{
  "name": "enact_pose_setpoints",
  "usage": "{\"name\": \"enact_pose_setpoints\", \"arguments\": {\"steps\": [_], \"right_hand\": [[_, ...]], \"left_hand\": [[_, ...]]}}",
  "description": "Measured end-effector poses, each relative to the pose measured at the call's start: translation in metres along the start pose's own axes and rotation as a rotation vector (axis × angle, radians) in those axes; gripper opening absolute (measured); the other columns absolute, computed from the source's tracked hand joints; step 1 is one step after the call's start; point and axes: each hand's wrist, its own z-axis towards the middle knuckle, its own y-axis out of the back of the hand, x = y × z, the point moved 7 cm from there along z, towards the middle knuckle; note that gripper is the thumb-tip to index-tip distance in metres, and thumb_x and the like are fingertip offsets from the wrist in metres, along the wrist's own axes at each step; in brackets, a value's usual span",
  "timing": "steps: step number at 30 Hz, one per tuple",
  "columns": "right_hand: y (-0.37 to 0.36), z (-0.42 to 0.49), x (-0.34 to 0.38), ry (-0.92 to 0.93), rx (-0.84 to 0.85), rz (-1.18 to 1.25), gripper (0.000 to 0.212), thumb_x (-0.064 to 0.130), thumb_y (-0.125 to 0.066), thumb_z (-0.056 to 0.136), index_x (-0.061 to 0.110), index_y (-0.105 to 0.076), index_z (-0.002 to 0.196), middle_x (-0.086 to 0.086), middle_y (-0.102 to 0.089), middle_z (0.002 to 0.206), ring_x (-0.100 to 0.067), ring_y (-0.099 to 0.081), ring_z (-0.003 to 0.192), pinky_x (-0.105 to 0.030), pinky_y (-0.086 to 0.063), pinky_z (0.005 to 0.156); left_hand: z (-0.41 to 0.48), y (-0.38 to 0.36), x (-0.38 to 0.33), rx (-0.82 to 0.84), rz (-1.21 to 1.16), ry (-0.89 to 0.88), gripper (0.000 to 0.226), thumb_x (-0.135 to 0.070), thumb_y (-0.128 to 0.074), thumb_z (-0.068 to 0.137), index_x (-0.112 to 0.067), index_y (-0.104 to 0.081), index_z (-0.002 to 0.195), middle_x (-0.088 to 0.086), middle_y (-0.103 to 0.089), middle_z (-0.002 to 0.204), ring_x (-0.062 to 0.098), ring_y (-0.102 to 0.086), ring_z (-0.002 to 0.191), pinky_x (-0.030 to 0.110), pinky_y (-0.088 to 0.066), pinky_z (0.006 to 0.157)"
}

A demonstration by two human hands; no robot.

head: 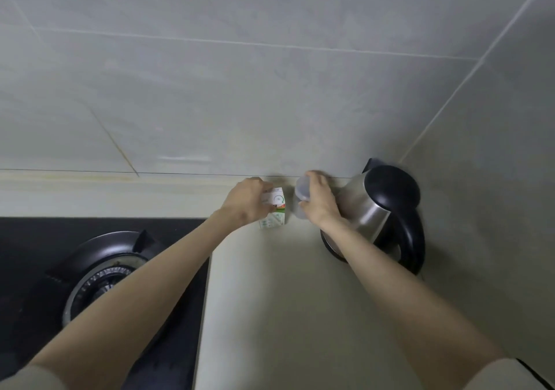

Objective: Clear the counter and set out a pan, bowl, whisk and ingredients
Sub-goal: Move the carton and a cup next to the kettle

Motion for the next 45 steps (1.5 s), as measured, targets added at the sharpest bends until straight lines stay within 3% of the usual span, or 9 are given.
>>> {"name": "enact_pose_setpoints", "arguments": {"steps": [4, 8, 12, 16, 20, 28, 33, 36, 45], "right_hand": [[-0.004, 0.01, -0.001, 0.037, -0.012, -0.155, 0.063, -0.005, -0.058, 0.084, 0.002, -0.03, 0.14, -0.019, -0.029, 0.147, -0.034, -0.021, 0.14, -0.038, -0.02, 0.116], [-0.012, 0.013, -0.003, 0.038, -0.009, -0.347, 0.07, -0.001, -0.064, 0.082, 0.005, -0.025, 0.14, -0.021, -0.026, 0.147, -0.035, -0.017, 0.141, -0.038, -0.014, 0.117], [-0.011, 0.017, -0.004, 0.02, -0.044, -0.465, 0.063, 0.009, -0.066, 0.084, 0.006, -0.031, 0.137, -0.02, -0.032, 0.144, -0.033, -0.027, 0.139, -0.036, -0.025, 0.114], [-0.004, 0.012, 0.003, 0.046, -0.109, -0.486, 0.05, 0.01, -0.052, 0.094, 0.004, -0.031, 0.139, -0.017, -0.037, 0.143, -0.03, -0.031, 0.138, -0.031, -0.036, 0.107], [-0.001, 0.0, 0.012, 0.126, -0.094, -0.541, 0.051, 0.007, -0.047, 0.096, -0.002, -0.026, 0.142, -0.017, -0.033, 0.147, -0.032, -0.026, 0.139, -0.034, -0.02, 0.117], [0.031, -0.036, 0.043, 0.205, -0.106, -0.163, 0.043, 0.008, -0.054, 0.086, 0.012, -0.051, 0.128, -0.006, -0.055, 0.128, -0.029, -0.049, 0.12, -0.04, -0.043, 0.096], [0.046, -0.069, 0.074, 0.198, -0.102, 0.113, 0.043, 0.015, -0.058, 0.086, 0.019, -0.055, 0.128, -0.002, -0.061, 0.124, -0.023, -0.054, 0.116, -0.036, -0.042, 0.098], [0.05, -0.096, 0.104, 0.241, -0.055, 0.189, 0.045, 0.013, -0.058, 0.087, 0.018, -0.052, 0.132, 0.002, -0.056, 0.133, -0.018, -0.052, 0.12, -0.025, -0.037, 0.099], [0.003, -0.199, 0.216, 0.536, 0.132, 0.203, 0.041, 0.023, -0.056, 0.09, 0.03, -0.05, 0.13, 0.011, -0.057, 0.126, -0.012, -0.056, 0.105, -0.034, -0.048, 0.092]], "left_hand": [[0.028, 0.003, -0.005, -0.011, 0.009, -0.028, 0.036, -0.025, -0.066, 0.079, -0.021, -0.062, 0.115, 0.006, -0.058, 0.104, 0.027, -0.056, 0.098, 0.027, -0.041, 0.073], [0.048, 0.0, -0.013, -0.02, 0.005, -0.065, 0.026, -0.018, -0.067, 0.079, -0.015, -0.066, 0.104, 0.005, -0.054, 0.114, 0.026, -0.056, 0.102, 0.031, -0.047, 0.08], [0.054, -0.006, -0.014, -0.064, -0.053, -0.084, 0.031, -0.018, -0.069, 0.078, -0.016, -0.068, 0.109, 0.007, -0.054, 0.115, 0.028, -0.05, 0.109, 0.033, -0.044, 0.089], [0.045, -0.003, -0.011, -0.144, -0.017, -0.045, 0.034, -0.028, -0.068, 0.082, -0.024, -0.065, 0.115, -0.007, -0.055, 0.122, 0.019, -0.043, 0.119, 0.031, -0.046, 0.08], [0.033, 0.004, -0.008, -0.151, -0.016, -0.017, 0.046, -0.032, -0.063, 0.087, -0.029, -0.053, 0.132, -0.009, -0.05, 0.134, 0.02, -0.044, 0.121, 0.032, -0.044, 0.086], [-0.023, 0.043, 0.006, -0.211, -0.074, 0.011, 0.044, -0.027, -0.053, 0.093, -0.026, -0.047, 0.136, -0.002, -0.058, 0.127, 0.021, -0.051, 0.119, 0.037, -0.046, 0.094], [-0.083, 0.075, 0.01, -0.306, -0.12, 0.019, 0.042, -0.028, -0.055, 0.093, -0.029, -0.049, 0.134, -0.007, -0.06, 0.122, 0.016, -0.055, 0.113, 0.035, -0.047, 0.093], [-0.129, 0.093, 0.013, -0.379, -0.126, 0.032, 0.039, -0.028, -0.055, 0.092, -0.03, -0.052, 0.131, -0.008, -0.06, 0.12, 0.015, -0.056, 0.111, 0.033, -0.046, 0.092], [-0.309, 0.131, 0.075, -0.584, -0.199, 0.276, 0.038, -0.026, -0.057, 0.092, -0.03, -0.054, 0.129, -0.008, -0.06, 0.119, 0.009, -0.059, 0.103, 0.033, -0.05, 0.092]]}}
